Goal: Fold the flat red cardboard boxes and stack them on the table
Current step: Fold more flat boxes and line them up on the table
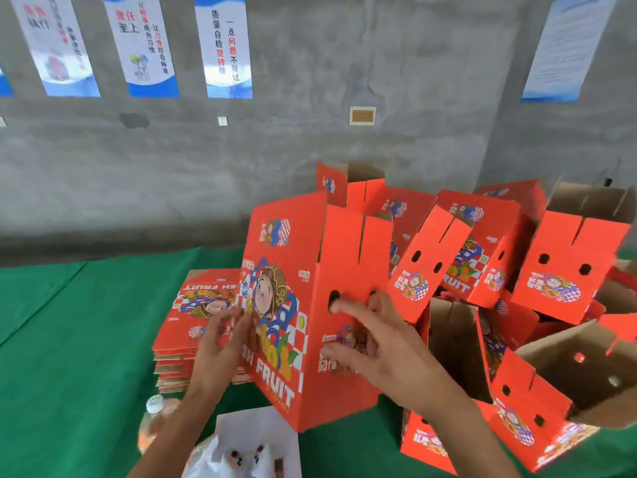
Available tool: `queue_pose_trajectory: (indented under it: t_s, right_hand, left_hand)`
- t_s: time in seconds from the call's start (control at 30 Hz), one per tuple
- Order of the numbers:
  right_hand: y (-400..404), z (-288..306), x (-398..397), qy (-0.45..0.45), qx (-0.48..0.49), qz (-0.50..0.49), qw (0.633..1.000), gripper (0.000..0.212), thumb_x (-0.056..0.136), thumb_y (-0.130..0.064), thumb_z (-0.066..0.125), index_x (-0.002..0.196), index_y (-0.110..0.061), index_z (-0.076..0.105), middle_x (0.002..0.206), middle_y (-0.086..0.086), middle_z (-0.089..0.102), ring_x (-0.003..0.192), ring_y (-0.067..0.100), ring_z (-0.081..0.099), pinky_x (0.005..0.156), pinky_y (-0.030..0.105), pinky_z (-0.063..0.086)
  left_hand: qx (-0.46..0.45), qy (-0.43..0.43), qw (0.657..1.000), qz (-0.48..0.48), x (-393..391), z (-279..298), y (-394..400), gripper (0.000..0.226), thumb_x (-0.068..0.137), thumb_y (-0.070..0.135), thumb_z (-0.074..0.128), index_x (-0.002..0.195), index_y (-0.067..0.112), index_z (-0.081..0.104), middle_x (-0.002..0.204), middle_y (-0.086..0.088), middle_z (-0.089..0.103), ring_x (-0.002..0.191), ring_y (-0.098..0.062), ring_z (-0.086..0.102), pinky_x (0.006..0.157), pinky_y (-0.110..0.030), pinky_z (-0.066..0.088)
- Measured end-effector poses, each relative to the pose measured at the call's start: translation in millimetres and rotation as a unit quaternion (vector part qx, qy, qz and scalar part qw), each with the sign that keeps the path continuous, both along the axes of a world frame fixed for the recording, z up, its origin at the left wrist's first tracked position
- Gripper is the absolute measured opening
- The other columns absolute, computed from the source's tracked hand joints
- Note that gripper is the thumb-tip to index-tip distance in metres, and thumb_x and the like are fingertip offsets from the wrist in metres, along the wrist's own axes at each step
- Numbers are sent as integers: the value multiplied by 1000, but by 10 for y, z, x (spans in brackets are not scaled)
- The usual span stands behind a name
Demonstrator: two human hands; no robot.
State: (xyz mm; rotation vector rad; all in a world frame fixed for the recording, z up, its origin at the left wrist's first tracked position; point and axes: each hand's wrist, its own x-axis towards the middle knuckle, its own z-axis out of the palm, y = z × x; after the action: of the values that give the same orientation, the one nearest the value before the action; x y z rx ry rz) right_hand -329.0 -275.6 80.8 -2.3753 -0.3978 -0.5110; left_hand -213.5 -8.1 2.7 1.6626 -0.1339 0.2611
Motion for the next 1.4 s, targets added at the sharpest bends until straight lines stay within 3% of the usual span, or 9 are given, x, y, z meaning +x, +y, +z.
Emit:
queue_pose_trajectory:
  t_s: [0.13,0.3,0.4,0.47,0.57,0.7,0.83,1.07,1.4]
  right_hand:
    - [-62,188,-162,-139,-106,-75,982,46,91,-61,68,133,-57,49,115,-12,28,85,-14,46,68,12,47]
    - [-410,524,-535,-252,-103,-199,941,43,95,-56,65,135,-52,51,116,0,35,84,6,54,58,36,58]
    - [-644,661,-753,-258,-125,-299,910,42,97,-56,62,137,-52,50,116,2,32,78,19,52,52,40,56]
    - [-819,666,-875,-247,-132,-349,894,43,98,-52,61,140,-49,50,114,3,32,77,23,51,51,41,55]
    - [-1072,525,-1031,-220,-131,-380,889,47,100,-46,61,145,-48,47,110,2,32,76,24,50,52,42,54]
    - [-1314,121,-1116,-156,-147,-399,891,59,100,-44,62,152,-55,36,111,-1,30,78,24,52,49,41,54]
    - [-1440,-356,-1017,-103,-143,-384,906,57,104,-47,52,155,-57,28,114,0,31,81,24,54,49,38,53]
    - [-1663,-881,-746,-53,-151,-331,930,52,108,-44,47,158,-45,32,138,10,37,90,15,53,66,34,58]
    - [-1662,-1071,-592,44,-72,-314,946,52,105,-36,53,155,-37,40,146,4,37,112,26,62,85,36,55]
  left_hand:
    - [-62,-83,990,-100,-142,611,-735,50,102,52,49,150,42,45,130,51,51,122,25,48,84,5,41]
    - [-48,-194,963,-183,-282,1333,-1564,67,100,73,35,160,46,26,163,32,28,151,9,22,125,-27,23]
    - [-49,-253,937,-236,-467,1633,-2108,70,102,71,29,163,36,27,163,32,28,150,12,19,122,-13,18]
    - [-61,-267,919,-285,-612,1687,-2438,71,104,67,26,163,29,27,166,20,30,153,3,22,126,-27,20]
    - [-66,-294,874,-381,-765,1522,-2826,68,107,62,27,165,26,22,170,8,26,158,-14,18,128,-51,18]
    - [-68,-244,869,-426,-829,997,-3153,70,106,59,42,165,34,16,170,10,25,158,-17,22,125,-57,21]
    - [-15,-183,894,-410,-742,519,-3220,71,101,64,49,162,46,18,163,18,36,149,-11,37,121,-54,32]
    - [30,-150,900,-408,-493,54,-3213,60,110,47,39,163,47,10,169,25,14,157,0,12,128,-47,18]
    - [102,-142,914,-367,-286,-249,-3304,68,108,32,54,164,39,16,166,28,18,154,6,15,126,-31,22]
